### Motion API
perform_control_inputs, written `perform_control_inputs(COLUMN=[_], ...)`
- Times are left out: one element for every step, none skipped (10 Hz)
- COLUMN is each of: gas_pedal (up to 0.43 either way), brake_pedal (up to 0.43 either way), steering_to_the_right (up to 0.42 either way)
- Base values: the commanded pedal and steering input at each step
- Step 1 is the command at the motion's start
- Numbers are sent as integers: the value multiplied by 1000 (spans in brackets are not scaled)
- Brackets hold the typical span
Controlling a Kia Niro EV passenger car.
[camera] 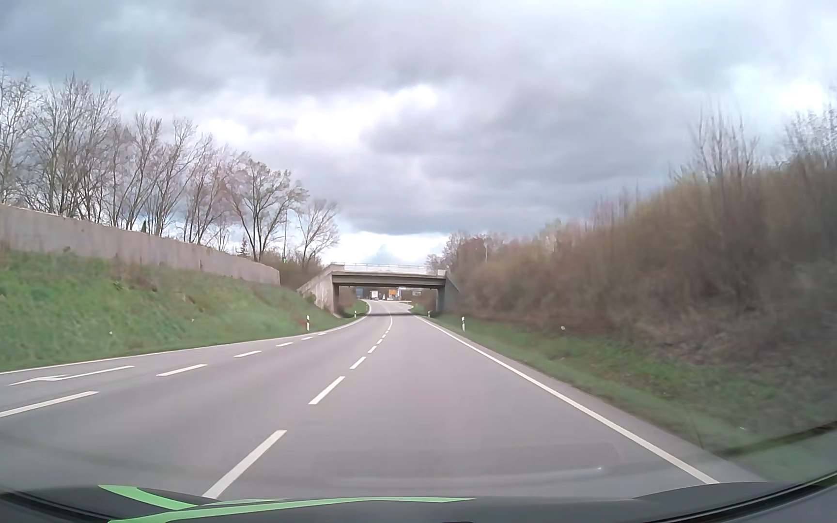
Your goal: Follow the waypoints while adhering to traffic rules and regulations
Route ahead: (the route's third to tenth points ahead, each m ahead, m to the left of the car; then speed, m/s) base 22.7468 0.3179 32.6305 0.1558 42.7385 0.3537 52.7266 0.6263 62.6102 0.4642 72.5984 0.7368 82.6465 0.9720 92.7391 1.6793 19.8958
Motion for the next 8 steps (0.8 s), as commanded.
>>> perform_control_inputs(gas_pedal=[150,150,150,150,150,150,150,150], brake_pedal=[0,0,0,0,0,0,0,0], steering_to_the_right=[0,0,0,0,0,0,0,0])
